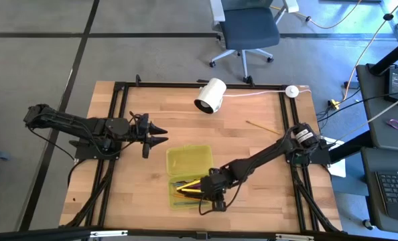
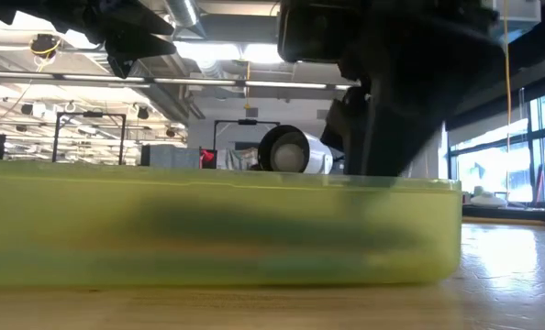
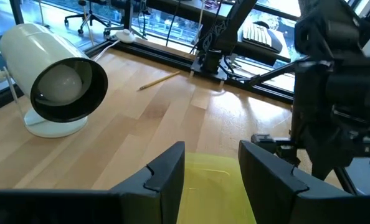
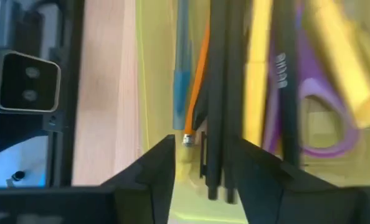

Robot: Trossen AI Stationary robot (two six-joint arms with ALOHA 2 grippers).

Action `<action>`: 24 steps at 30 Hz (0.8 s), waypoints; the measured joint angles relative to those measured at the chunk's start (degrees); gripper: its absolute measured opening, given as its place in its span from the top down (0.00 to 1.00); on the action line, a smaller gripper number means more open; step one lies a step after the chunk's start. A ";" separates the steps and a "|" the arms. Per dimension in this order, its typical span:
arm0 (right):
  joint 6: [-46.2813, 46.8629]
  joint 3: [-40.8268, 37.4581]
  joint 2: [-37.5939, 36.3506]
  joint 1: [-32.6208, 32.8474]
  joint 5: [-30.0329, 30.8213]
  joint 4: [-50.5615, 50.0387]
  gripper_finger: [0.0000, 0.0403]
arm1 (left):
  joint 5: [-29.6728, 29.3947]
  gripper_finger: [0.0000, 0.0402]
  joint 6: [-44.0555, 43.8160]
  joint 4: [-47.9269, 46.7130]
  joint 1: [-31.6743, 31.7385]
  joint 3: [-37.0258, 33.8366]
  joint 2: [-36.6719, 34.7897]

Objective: Pick & place school supplies into a supply box
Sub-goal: Put the yellow pencil into the yellow supply box

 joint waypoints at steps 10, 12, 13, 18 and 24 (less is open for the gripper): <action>-2.60 -0.34 -18.62 -7.14 10.32 -23.33 0.60 | 0.29 0.64 -0.15 -0.16 0.00 0.00 0.00; -1.76 -1.83 -23.62 -8.88 16.51 -29.06 0.61 | 0.29 0.64 -0.15 0.08 0.00 0.00 0.00; -0.91 -2.89 -26.06 -10.03 18.69 -31.47 0.61 | 0.29 0.64 -0.14 0.07 0.00 0.00 -0.02; 2.27 -10.35 -37.10 -19.67 21.18 -36.42 0.62 | -0.39 0.64 0.22 0.05 0.09 0.00 -0.02; 3.37 -18.49 -42.30 -32.48 20.57 -36.36 0.56 | -3.99 0.64 3.68 0.07 0.26 0.00 -0.02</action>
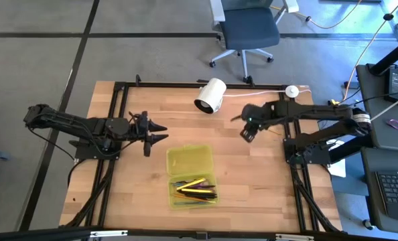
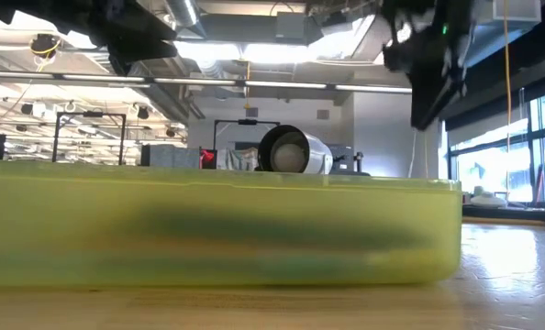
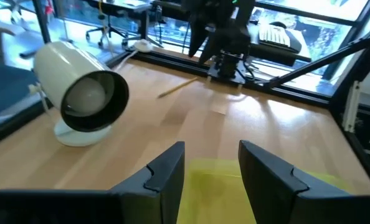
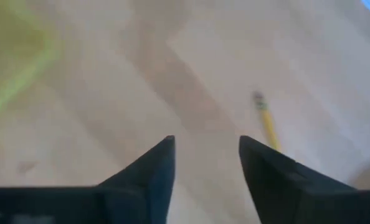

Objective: Pick & place school supplies into a supply box
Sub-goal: Put the yellow pencil into the yellow supply box

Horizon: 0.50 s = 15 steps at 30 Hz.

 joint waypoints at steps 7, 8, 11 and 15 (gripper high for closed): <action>-12.03 -7.25 0.43 -10.89 1.38 7.42 0.37 | -1.12 0.64 4.42 0.02 -0.02 0.00 0.00; -14.77 -8.07 0.42 -11.91 0.57 8.67 0.36 | -1.13 0.64 4.91 -0.01 -0.02 0.00 0.01; -16.75 -9.68 1.09 -15.68 -4.41 11.17 0.34 | -1.24 0.64 5.42 0.01 -0.02 0.00 0.00; -18.05 -10.21 3.93 -20.04 -5.74 11.58 0.36 | -2.24 0.64 5.42 -0.01 -0.02 0.00 0.00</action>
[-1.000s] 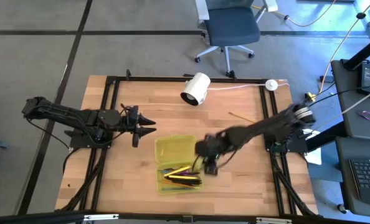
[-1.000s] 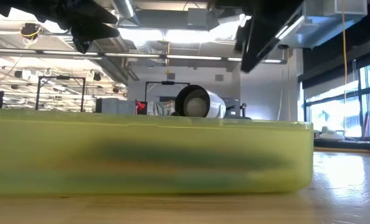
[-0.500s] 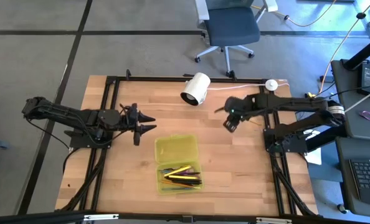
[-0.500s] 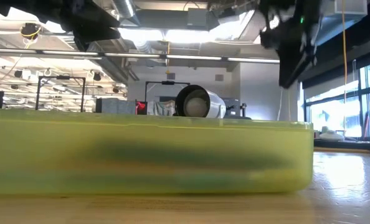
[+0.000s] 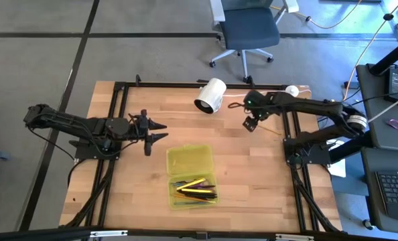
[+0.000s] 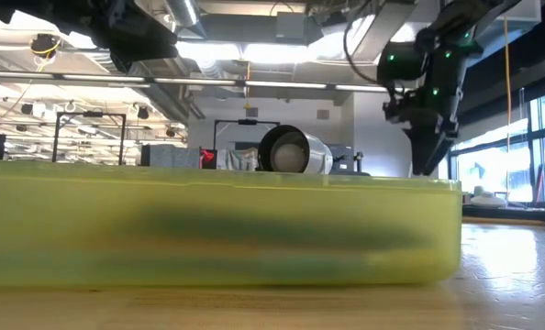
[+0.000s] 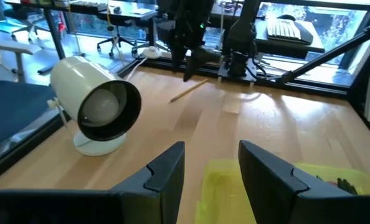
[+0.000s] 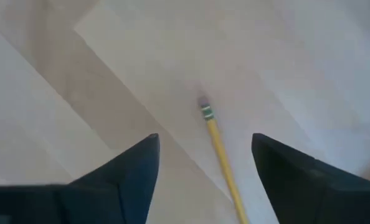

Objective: Pick & place school supplies into a supply box
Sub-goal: Put the yellow pencil into the yellow supply box

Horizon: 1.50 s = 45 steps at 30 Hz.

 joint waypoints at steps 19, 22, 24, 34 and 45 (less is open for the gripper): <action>-14.41 0.13 18.00 -5.50 -2.27 8.00 0.54 | -1.87 0.64 -0.17 -0.02 0.00 -0.01 0.00; -15.40 0.37 19.44 -7.15 -4.83 8.03 0.56 | -1.88 0.64 -0.21 -0.02 0.00 -0.01 0.00; -15.96 0.40 20.14 -8.07 -6.02 8.08 0.58 | -1.85 0.64 -0.21 -0.02 0.00 0.00 0.00; -18.19 0.37 20.86 -8.52 -4.91 8.34 0.79 | -1.87 0.64 -0.21 -0.02 0.00 0.00 0.00; -12.54 0.31 20.88 -2.64 -2.82 8.36 0.94 | -1.85 0.64 -1.43 -0.02 0.00 0.00 0.00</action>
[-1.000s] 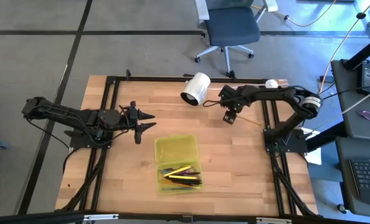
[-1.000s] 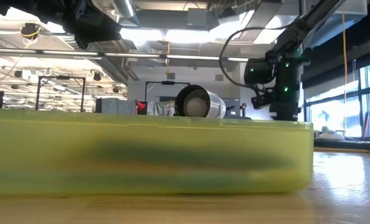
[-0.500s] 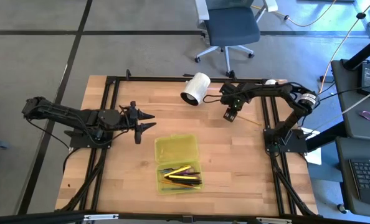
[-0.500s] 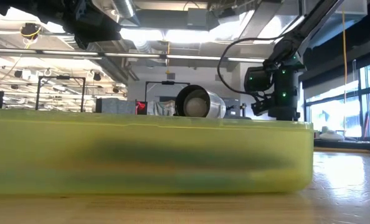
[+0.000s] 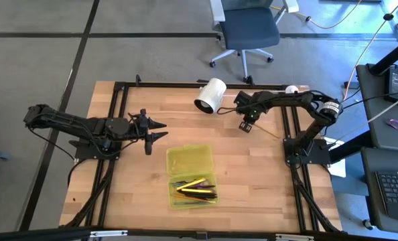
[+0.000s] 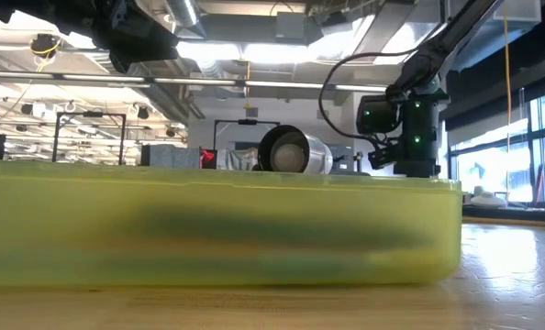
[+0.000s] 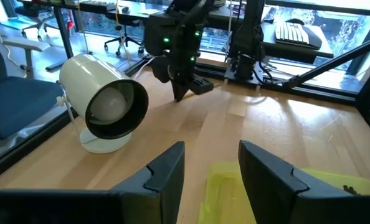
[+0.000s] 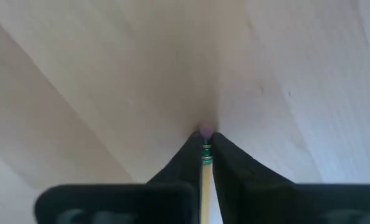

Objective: Pick & place school supplies into a supply box
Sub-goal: Put the yellow pencil into the yellow supply box

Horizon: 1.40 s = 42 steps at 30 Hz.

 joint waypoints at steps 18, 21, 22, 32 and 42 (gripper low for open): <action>15.41 -0.38 -2.14 10.01 0.15 -2.45 0.93 | 2.57 0.64 -7.81 0.00 -0.02 0.00 0.00; 15.42 -0.60 -3.45 10.21 -4.91 -3.44 0.93 | 2.64 0.64 -7.81 0.00 -0.14 0.00 0.01; 15.43 -0.62 -3.57 10.29 -5.56 -3.45 0.93 | 2.64 0.64 -7.80 0.00 -0.13 -0.01 0.00; 15.73 -0.57 -3.87 13.46 -8.33 -1.28 0.93 | 2.62 0.64 -7.70 -0.02 -0.13 -0.01 0.00; 16.32 -0.40 -4.02 16.71 -8.66 0.17 0.93 | 2.60 0.64 -7.69 -0.02 -0.13 -0.01 0.00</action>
